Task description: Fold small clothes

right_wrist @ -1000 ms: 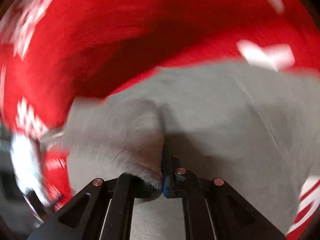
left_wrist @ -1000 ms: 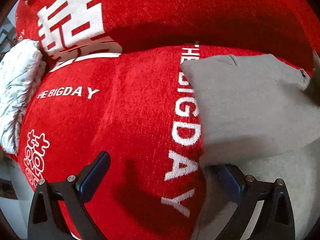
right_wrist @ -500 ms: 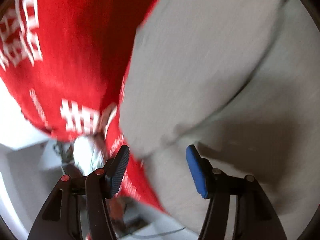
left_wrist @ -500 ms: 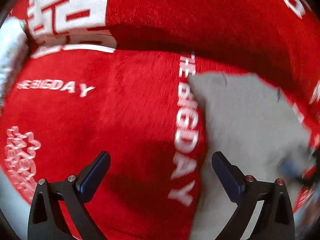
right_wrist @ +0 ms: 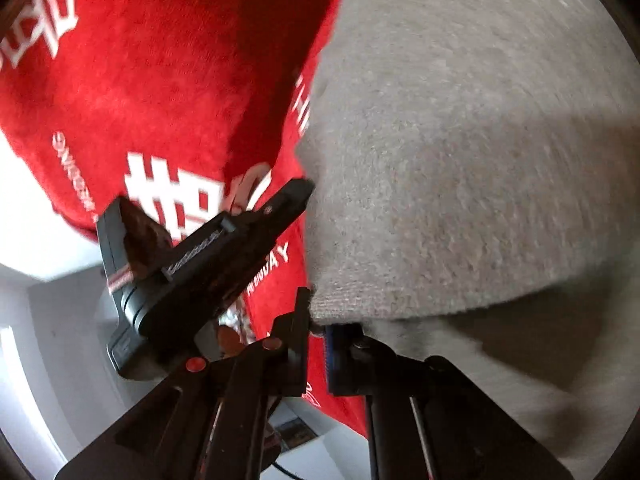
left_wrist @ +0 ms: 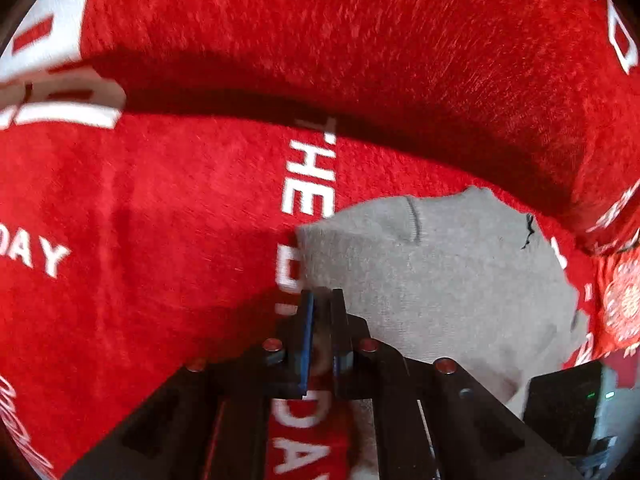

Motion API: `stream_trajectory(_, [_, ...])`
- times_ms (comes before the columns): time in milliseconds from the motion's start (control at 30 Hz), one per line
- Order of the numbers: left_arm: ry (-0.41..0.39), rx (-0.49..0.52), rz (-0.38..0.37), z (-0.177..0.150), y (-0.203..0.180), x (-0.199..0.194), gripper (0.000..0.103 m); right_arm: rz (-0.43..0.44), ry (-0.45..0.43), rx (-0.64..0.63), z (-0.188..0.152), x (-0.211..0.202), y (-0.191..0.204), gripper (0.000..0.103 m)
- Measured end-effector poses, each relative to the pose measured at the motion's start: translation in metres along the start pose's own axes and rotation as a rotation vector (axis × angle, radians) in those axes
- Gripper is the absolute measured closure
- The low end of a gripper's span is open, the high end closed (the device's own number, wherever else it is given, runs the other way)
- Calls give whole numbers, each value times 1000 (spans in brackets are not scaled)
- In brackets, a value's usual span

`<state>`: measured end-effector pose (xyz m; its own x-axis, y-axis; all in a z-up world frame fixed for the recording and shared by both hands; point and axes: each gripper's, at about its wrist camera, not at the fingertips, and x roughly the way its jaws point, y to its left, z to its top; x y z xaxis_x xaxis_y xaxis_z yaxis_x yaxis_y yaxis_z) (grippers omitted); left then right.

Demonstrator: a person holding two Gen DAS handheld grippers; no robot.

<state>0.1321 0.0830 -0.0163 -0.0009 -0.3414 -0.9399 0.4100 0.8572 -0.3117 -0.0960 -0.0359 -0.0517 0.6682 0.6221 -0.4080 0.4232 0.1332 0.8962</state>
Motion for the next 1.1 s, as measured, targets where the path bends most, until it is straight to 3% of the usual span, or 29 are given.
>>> stream_trajectory(133, [12,25,55,-3,12,9,94,-86,19,-1,1,31,-6,96])
stream_trajectory(233, [1,14,73,-6,18,12,94,-80,49,29,3,27,-9,95])
stream_trajectory(267, [-2,12,80,-8,18,9,94,-90,72,16,3,20,-6,89])
stream_trajectory(333, [-14,18,108,-12,15,2,94,-123,81,-36,3,-1,0,62])
stream_trajectory(367, [-26,23,113,-14,12,-3,94,-155,60,-79,5,-20,6,42])
stream_trajectory(400, [-45,27,116,-17,7,-11,94,-182,30,-107,8,-39,6,38])
stream_trajectory(467, [-85,39,117,-22,1,-27,94,-274,-65,-135,19,-88,-1,38])
stream_trajectory(567, [-116,53,115,-28,-10,-39,94,-393,-244,-61,44,-156,-24,38])
stream_trajectory(633, [-98,70,121,-32,-18,-33,94,-416,-330,17,61,-185,-40,38])
stream_trajectory(700, [-75,92,161,-36,-29,-18,94,-370,-382,86,79,-201,-51,38])
stream_trajectory(733, [-65,92,176,-37,-35,-10,94,-354,-397,111,89,-206,-54,38])
stream_trajectory(767, [-63,86,184,-39,-36,-6,94,-353,-401,112,96,-207,-54,49])
stream_trajectory(800, [-63,72,194,-42,-36,-2,94,-364,-397,96,103,-207,-51,84])
stream_trajectory(833, [-63,62,202,-46,-40,1,94,-378,-384,64,108,-208,-49,95])
stream_trajectory(933, [-81,47,222,-54,-38,2,94,-461,-360,-134,115,-208,-23,95])
stream_trajectory(1000, [-84,64,244,-54,-41,3,94,-565,-344,-261,115,-202,-9,95])
stream_trajectory(1100, [-87,77,268,-56,-44,5,94,-651,-286,-251,113,-217,-39,95])
